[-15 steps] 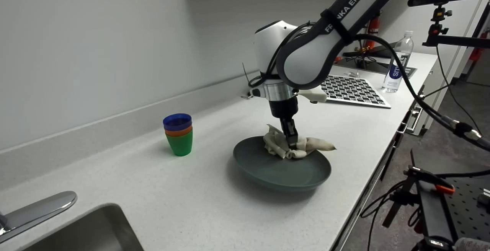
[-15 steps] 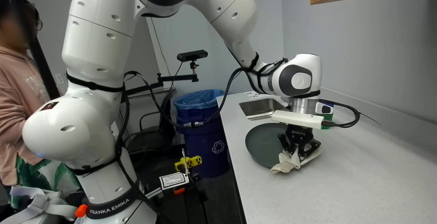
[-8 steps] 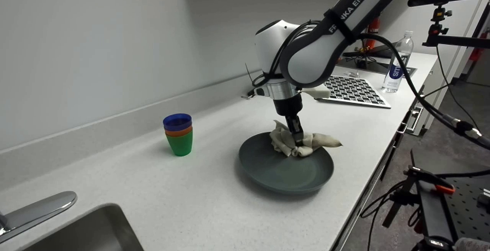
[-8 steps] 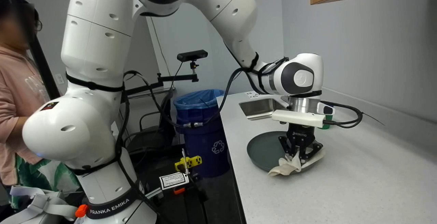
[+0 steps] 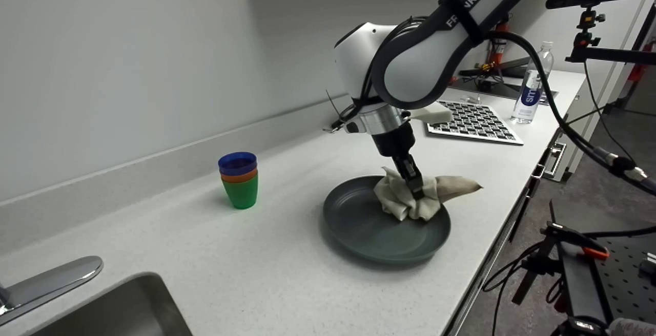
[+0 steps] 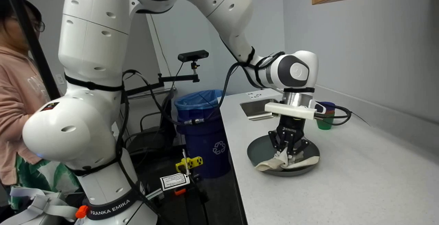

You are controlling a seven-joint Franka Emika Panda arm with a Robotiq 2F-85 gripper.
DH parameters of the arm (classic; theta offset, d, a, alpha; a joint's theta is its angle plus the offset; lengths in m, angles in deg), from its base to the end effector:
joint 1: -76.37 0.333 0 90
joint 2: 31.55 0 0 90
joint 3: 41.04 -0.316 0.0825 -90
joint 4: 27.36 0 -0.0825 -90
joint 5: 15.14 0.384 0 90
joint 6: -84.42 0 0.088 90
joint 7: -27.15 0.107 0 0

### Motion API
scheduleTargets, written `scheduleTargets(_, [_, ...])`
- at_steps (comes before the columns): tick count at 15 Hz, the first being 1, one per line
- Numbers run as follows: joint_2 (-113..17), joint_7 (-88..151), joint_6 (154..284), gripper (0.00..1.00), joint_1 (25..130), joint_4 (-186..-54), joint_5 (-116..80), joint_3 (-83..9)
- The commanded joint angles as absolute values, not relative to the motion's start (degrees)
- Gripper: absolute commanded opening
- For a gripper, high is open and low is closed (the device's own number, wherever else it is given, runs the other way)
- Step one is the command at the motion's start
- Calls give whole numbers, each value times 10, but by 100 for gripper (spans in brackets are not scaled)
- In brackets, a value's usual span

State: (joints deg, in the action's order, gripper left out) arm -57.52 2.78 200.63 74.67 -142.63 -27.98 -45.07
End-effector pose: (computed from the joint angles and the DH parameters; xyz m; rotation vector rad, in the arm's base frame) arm 0.5530 0.0100 0.2001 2.8663 0.9014 -0.6901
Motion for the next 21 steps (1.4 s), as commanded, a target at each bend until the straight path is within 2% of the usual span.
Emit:
scheduleTargets(1, [-569, -2, 1985, 4, 746, -1417, -253, -467])
scheduleTargets(11, [-629, -67, 1960, 4, 721, -1329, -82, -495])
scheduleTargets(16, [-633, -37, 2056, 4, 730, -1322, -92, -483])
scheduleTargets(21, [-617, 22, 2189, 4, 769, -1362, -217, -448])
